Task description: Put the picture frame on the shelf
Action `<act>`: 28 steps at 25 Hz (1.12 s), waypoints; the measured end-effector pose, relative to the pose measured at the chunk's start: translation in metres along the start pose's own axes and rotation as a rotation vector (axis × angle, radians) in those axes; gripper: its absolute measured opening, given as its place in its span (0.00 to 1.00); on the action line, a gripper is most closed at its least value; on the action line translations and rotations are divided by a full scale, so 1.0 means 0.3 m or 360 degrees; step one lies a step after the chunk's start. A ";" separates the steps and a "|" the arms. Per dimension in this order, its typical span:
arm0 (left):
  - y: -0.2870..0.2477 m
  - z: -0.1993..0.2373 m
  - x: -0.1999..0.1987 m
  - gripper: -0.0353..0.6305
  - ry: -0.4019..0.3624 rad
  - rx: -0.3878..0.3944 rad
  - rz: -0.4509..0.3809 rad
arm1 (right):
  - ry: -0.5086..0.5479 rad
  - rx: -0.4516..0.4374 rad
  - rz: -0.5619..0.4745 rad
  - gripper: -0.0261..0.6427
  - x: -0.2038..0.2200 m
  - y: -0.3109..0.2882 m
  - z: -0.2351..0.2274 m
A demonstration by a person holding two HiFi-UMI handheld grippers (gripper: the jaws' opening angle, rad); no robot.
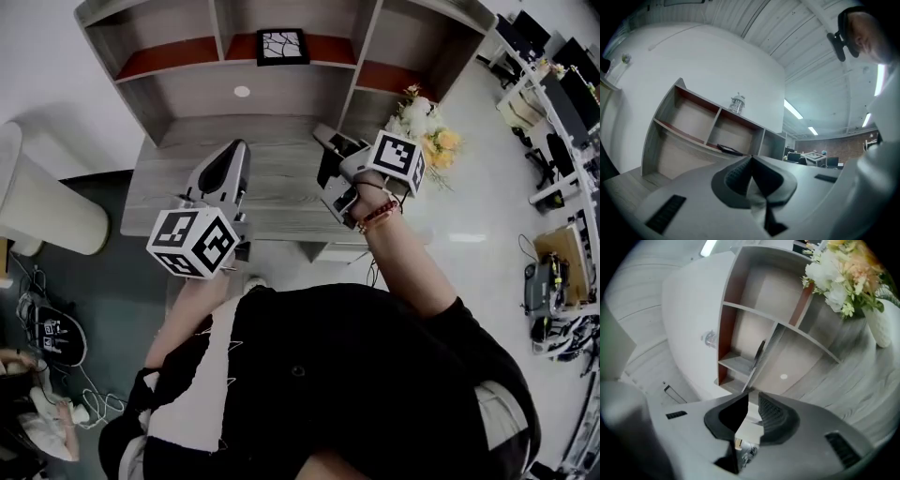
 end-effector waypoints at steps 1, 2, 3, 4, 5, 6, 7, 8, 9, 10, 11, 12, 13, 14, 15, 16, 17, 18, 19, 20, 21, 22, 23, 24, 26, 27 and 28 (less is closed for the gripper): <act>0.014 -0.029 0.004 0.07 -0.0003 -0.0006 0.0012 | 0.0060 -0.0014 0.0039 0.12 0.024 0.018 0.014; 0.029 -0.055 0.009 0.07 -0.0002 -0.0013 0.0024 | 0.0123 -0.0021 0.0073 0.12 0.045 0.036 0.027; 0.045 -0.080 0.014 0.07 -0.0001 -0.0020 0.0032 | 0.0183 -0.0023 0.0101 0.12 0.065 0.055 0.041; 0.061 -0.102 0.018 0.07 -0.0002 -0.0028 0.0039 | 0.0229 -0.0026 0.0121 0.11 0.082 0.074 0.054; 0.078 -0.123 0.022 0.07 -0.0002 -0.0038 0.0043 | 0.0258 -0.0035 0.0134 0.11 0.099 0.094 0.064; 0.094 -0.144 0.026 0.07 -0.0002 -0.0047 0.0046 | 0.0272 -0.0052 0.0139 0.10 0.115 0.115 0.073; 0.109 -0.164 0.029 0.07 -0.0001 -0.0056 0.0048 | 0.0287 -0.0072 0.0137 0.07 0.129 0.138 0.081; 0.125 -0.184 0.031 0.07 -0.0002 -0.0062 0.0050 | 0.0314 -0.0096 0.0133 0.03 0.140 0.162 0.090; 0.139 -0.204 0.031 0.07 -0.0009 -0.0068 0.0052 | 0.0356 -0.0123 0.0133 0.03 0.148 0.185 0.101; 0.153 -0.223 0.030 0.07 -0.0020 -0.0073 0.0053 | 0.0411 -0.0150 0.0136 0.03 0.155 0.208 0.113; 0.166 -0.242 0.027 0.07 -0.0033 -0.0077 0.0055 | 0.0474 -0.0172 0.0142 0.03 0.161 0.229 0.125; 0.177 -0.259 0.026 0.07 -0.0044 -0.0082 0.0056 | 0.0542 -0.0189 0.0150 0.03 0.168 0.249 0.136; 0.187 -0.276 0.027 0.07 -0.0051 -0.0084 0.0058 | 0.0613 -0.0200 0.0158 0.04 0.176 0.267 0.145; 0.194 -0.290 0.031 0.07 -0.0054 -0.0085 0.0061 | 0.0684 -0.0208 0.0163 0.04 0.186 0.284 0.151; 0.200 -0.301 0.034 0.07 -0.0055 -0.0085 0.0063 | 0.0756 -0.0214 0.0162 0.04 0.196 0.299 0.155; 0.205 -0.311 0.037 0.07 -0.0057 -0.0085 0.0063 | 0.0833 -0.0216 0.0152 0.04 0.204 0.313 0.158; 0.208 -0.321 0.038 0.07 -0.0061 -0.0085 0.0063 | 0.0916 -0.0209 0.0131 0.04 0.210 0.326 0.160; 0.211 -0.331 0.039 0.07 -0.0067 -0.0084 0.0062 | 0.0997 -0.0194 0.0106 0.04 0.214 0.340 0.162; 0.213 -0.341 0.038 0.07 -0.0072 -0.0082 0.0061 | 0.1071 -0.0173 0.0081 0.04 0.219 0.353 0.163; 0.216 -0.351 0.038 0.07 -0.0077 -0.0081 0.0061 | 0.1133 -0.0150 0.0056 0.04 0.222 0.366 0.164; 0.219 -0.361 0.037 0.07 -0.0081 -0.0081 0.0062 | 0.1183 -0.0129 0.0035 0.04 0.225 0.378 0.164; 0.222 -0.370 0.038 0.07 -0.0083 -0.0080 0.0063 | 0.1219 -0.0111 0.0021 0.04 0.228 0.389 0.161; 0.224 -0.377 0.040 0.07 -0.0083 -0.0080 0.0064 | 0.1245 -0.0096 0.0014 0.04 0.230 0.397 0.157; 0.226 -0.384 0.043 0.07 -0.0084 -0.0080 0.0065 | 0.1265 -0.0083 0.0014 0.04 0.233 0.403 0.151; 0.227 -0.396 0.047 0.07 -0.0085 -0.0079 0.0065 | 0.1300 -0.0061 0.0020 0.04 0.238 0.412 0.140; 0.227 -0.402 0.049 0.07 -0.0086 -0.0079 0.0065 | 0.1316 -0.0050 0.0026 0.04 0.241 0.415 0.134; 0.227 -0.406 0.051 0.07 -0.0086 -0.0078 0.0066 | 0.1330 -0.0039 0.0033 0.04 0.244 0.418 0.129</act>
Point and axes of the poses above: the fingertips, and each gripper's own axes: y backward along the fingers, z to its left, x out of its underside, the point moved 10 cm from there along y, backward along the fingers, and after that the axes turned 15 degrees about -y, right-handed, at the moved point
